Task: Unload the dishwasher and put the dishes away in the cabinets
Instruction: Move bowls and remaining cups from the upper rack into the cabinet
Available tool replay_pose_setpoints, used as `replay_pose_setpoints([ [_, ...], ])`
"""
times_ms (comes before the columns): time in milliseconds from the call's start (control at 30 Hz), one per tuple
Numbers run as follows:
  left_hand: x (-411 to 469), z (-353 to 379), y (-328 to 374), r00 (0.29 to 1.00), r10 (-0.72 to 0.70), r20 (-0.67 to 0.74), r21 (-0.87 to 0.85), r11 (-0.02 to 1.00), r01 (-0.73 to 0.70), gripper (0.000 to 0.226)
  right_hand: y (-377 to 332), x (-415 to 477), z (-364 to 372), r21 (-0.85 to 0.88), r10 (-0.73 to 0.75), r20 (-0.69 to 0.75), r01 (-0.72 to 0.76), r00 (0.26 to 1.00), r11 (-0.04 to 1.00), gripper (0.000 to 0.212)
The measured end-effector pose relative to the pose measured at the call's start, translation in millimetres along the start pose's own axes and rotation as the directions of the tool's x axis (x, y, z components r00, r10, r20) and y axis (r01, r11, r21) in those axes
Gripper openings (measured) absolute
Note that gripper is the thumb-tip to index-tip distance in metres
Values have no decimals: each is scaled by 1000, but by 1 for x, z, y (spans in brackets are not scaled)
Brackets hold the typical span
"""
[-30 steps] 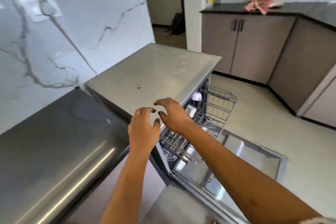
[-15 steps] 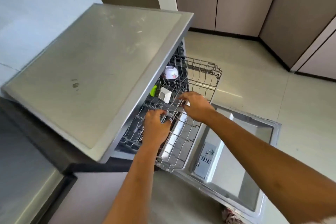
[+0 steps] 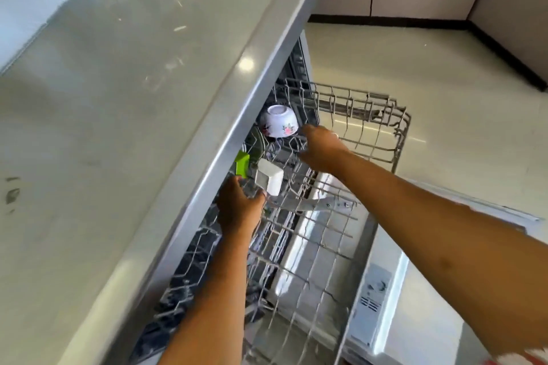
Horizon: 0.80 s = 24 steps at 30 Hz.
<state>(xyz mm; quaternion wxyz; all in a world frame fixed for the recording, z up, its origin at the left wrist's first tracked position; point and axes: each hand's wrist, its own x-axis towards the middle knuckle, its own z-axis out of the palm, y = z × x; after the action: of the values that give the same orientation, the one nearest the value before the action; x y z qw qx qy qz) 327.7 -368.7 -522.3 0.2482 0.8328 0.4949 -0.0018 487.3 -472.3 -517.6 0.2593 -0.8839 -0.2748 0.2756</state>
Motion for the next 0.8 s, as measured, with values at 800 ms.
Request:
replay_pose_setpoints([
  [800,27,49,-11,986,56,-157,109,993,-39,96,-12,110,64,234,278,-166,-236,946,943,109],
])
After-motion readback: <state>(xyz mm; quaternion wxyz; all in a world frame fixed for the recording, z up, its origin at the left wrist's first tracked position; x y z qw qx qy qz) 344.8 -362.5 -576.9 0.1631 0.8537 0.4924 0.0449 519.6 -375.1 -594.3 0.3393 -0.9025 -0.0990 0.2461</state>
